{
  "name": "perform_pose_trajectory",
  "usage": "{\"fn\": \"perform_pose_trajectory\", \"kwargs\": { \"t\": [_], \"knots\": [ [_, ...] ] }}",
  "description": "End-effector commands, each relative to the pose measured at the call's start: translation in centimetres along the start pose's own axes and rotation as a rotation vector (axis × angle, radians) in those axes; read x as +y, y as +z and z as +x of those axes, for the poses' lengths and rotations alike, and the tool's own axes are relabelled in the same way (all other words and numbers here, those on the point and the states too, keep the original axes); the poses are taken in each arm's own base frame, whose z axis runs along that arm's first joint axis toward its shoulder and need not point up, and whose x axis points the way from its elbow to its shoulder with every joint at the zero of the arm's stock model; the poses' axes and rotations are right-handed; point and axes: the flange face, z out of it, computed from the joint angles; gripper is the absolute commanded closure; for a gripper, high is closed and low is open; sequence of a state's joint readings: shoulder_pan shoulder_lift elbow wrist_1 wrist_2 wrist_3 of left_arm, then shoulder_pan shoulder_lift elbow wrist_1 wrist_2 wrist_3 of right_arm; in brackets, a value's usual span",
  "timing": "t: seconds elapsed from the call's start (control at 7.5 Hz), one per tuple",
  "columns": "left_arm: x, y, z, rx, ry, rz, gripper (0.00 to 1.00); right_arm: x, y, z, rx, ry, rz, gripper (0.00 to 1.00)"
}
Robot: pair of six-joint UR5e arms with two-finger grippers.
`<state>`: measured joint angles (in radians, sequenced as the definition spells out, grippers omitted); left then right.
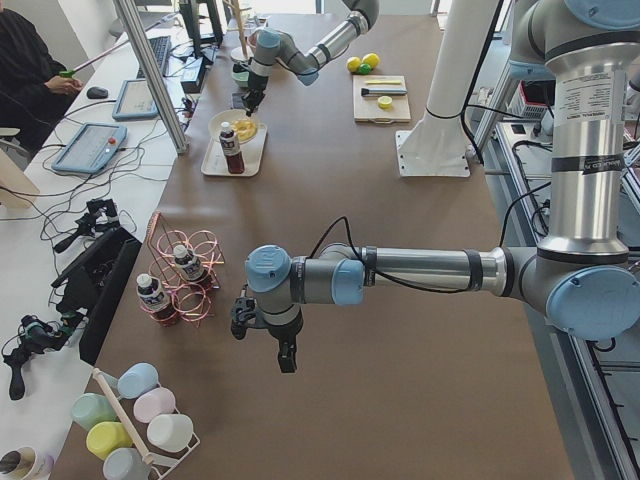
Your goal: Place donut on tray
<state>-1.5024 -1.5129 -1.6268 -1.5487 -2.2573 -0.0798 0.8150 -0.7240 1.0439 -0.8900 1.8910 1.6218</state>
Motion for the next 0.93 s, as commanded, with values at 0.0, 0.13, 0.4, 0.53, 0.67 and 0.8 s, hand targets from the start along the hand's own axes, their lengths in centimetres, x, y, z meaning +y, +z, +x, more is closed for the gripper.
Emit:
{"fn": "perform_pose_trajectory", "kwargs": {
  "t": [0.0,0.13,0.4,0.53,0.67,0.8],
  "knots": [
    [-0.1,-0.1,0.0,0.001,0.001,0.002,0.02,0.1,1.1,0.1,0.019,0.004,0.003,1.0],
    [-0.3,-0.3,0.2,0.001,0.005,0.007,0.02,0.2,0.9,-0.9,0.013,0.002,0.01,1.0],
    [-0.5,-0.4,0.4,0.001,0.007,0.007,0.02,0.4,1.2,-0.9,0.015,0.001,0.015,0.87],
    [-0.5,-0.4,0.4,0.002,0.007,0.01,0.02,0.3,1.3,-0.6,0.017,-0.004,0.02,0.02],
    [-0.6,-0.5,0.5,0.001,0.009,0.01,0.02,0.2,1.1,-0.7,0.015,-0.007,0.026,0.01],
    [-1.0,-0.7,0.7,0.002,0.012,0.013,0.02,0.1,1.1,-0.7,0.015,-0.008,0.027,0.01]
  ]
}}
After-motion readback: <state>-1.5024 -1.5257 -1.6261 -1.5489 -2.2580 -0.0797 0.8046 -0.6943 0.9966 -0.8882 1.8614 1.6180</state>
